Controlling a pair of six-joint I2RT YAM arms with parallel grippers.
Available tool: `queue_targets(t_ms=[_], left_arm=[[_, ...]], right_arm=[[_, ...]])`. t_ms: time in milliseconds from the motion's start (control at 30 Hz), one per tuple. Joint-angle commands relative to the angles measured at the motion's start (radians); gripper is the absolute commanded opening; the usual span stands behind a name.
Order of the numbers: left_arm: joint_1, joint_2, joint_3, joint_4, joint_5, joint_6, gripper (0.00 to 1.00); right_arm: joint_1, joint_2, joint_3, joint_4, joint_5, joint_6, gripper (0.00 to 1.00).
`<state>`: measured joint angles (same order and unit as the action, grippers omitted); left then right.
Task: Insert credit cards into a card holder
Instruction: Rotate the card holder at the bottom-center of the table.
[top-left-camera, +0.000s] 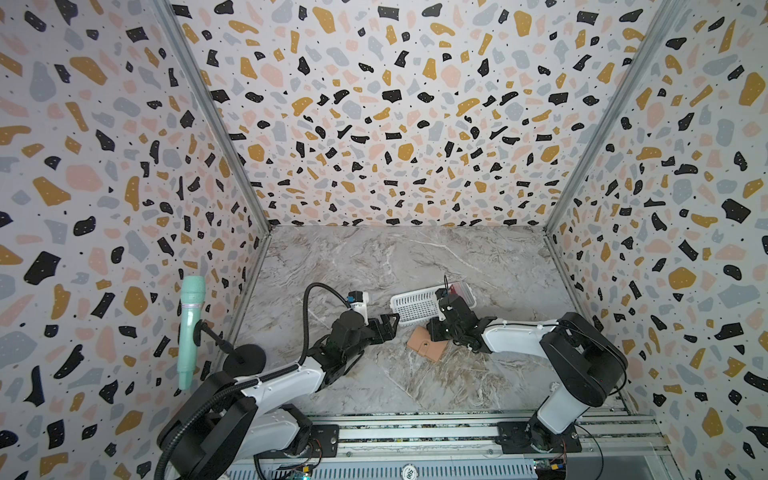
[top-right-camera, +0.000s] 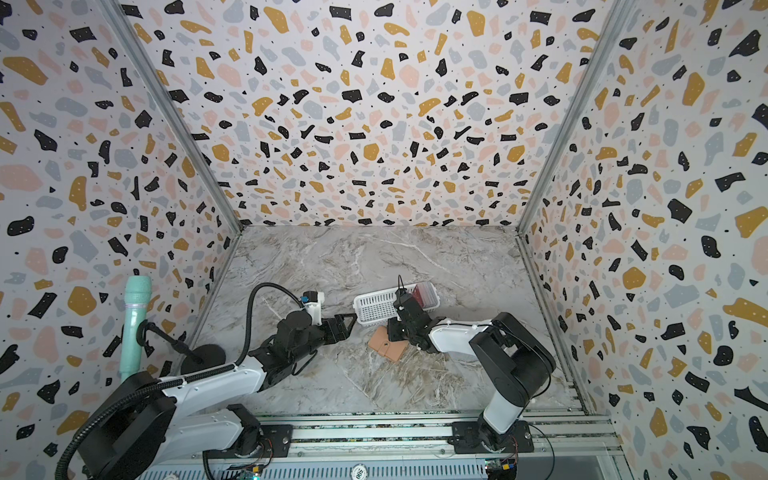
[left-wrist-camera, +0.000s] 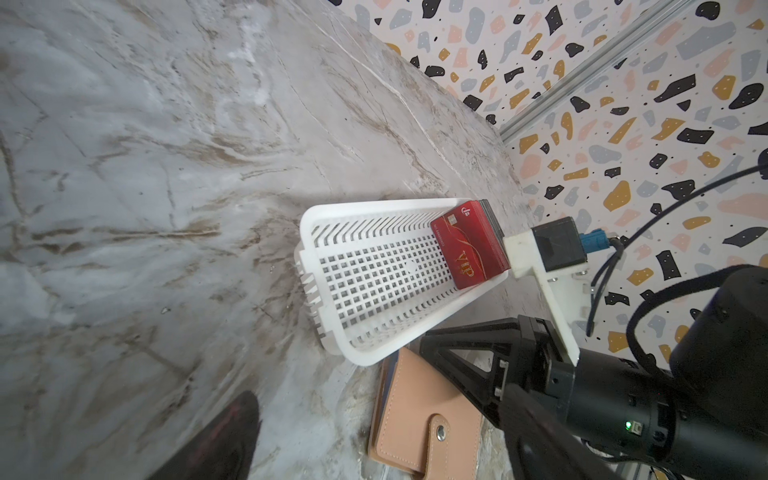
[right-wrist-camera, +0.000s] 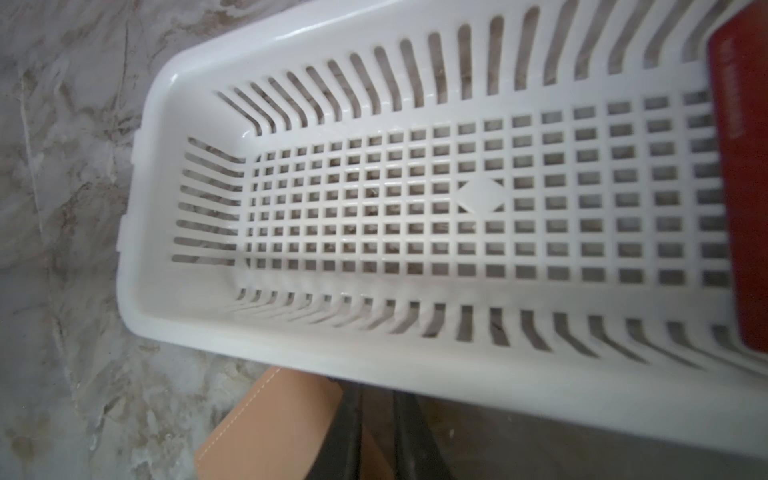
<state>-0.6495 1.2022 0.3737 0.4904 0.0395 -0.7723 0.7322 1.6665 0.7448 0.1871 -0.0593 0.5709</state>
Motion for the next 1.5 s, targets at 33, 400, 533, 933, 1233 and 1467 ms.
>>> queue_targets(t_ms=[33,400,533,933,1233,1467], left_arm=[[-0.004,-0.030,0.007,-0.011,-0.006,0.034,0.91],[-0.004,-0.042,-0.010,-0.012,0.003,0.046,0.90],[-0.004,-0.041,-0.012,-0.010,0.020,0.055,0.90],[-0.008,-0.032,-0.035,0.001,0.035,0.059,0.84],[-0.056,0.023,-0.035,0.052,0.048,0.017,0.77],[-0.148,0.117,-0.014,0.121,0.022,-0.050,0.71]], right_arm=[[0.038,0.026,0.064,-0.006,-0.022,-0.043,0.18],[0.131,0.105,0.149,-0.072,-0.011,-0.101,0.17],[0.157,0.097,0.144,-0.093,-0.007,-0.120,0.17],[0.220,-0.040,0.020,-0.148,-0.009,-0.126,0.16],[0.220,-0.247,-0.101,-0.241,0.060,-0.060,0.17],[0.198,-0.393,-0.133,-0.381,0.165,0.039,0.21]])
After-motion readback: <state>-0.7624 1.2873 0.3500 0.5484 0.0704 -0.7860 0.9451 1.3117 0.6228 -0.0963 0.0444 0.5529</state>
